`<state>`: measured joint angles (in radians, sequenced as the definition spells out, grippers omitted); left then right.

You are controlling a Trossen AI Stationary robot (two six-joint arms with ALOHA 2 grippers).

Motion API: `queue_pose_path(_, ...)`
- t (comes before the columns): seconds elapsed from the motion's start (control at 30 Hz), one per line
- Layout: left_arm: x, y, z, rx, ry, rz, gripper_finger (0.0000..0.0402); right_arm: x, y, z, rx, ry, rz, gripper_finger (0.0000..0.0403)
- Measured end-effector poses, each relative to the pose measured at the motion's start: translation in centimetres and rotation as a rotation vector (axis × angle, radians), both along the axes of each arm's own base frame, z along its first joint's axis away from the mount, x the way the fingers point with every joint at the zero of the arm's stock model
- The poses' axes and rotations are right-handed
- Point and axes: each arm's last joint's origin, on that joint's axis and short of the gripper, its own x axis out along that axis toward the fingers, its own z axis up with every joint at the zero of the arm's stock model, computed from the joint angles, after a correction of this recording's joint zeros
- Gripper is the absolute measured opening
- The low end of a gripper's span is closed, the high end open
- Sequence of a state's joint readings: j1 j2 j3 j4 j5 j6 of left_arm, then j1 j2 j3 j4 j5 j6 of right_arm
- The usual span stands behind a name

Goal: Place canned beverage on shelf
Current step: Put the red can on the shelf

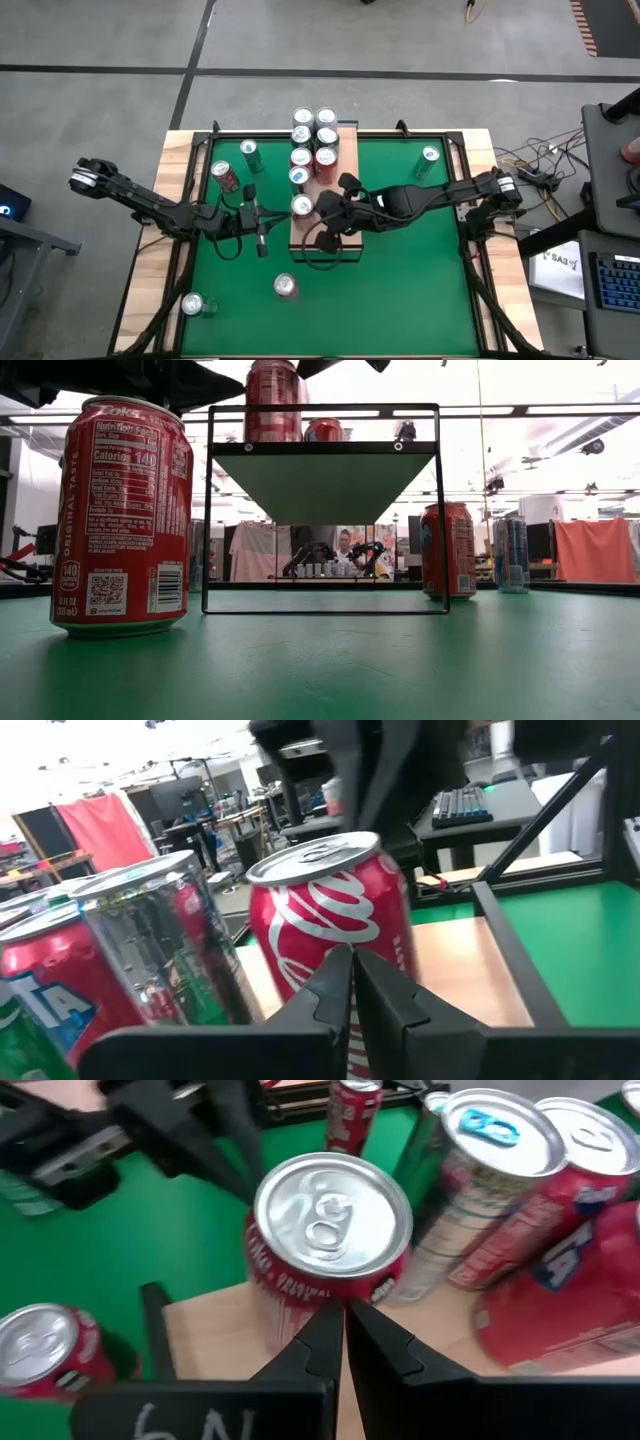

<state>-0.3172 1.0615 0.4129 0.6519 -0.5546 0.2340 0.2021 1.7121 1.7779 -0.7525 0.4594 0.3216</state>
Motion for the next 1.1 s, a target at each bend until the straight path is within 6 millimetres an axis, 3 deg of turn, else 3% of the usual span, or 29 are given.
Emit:
queue_pose_path(0.83,-0.3,0.9,-0.2,0.058,0.057,0.064,0.0000,0.0,0.0,0.4,0.063,-0.038,0.002,0.0012)
queue_pose_path(1.1,-2.1,0.9,0.9,0.052,0.060,0.048,0.0000,-0.7,0.5,0.7,0.158,-0.018,0.035,0.0012)
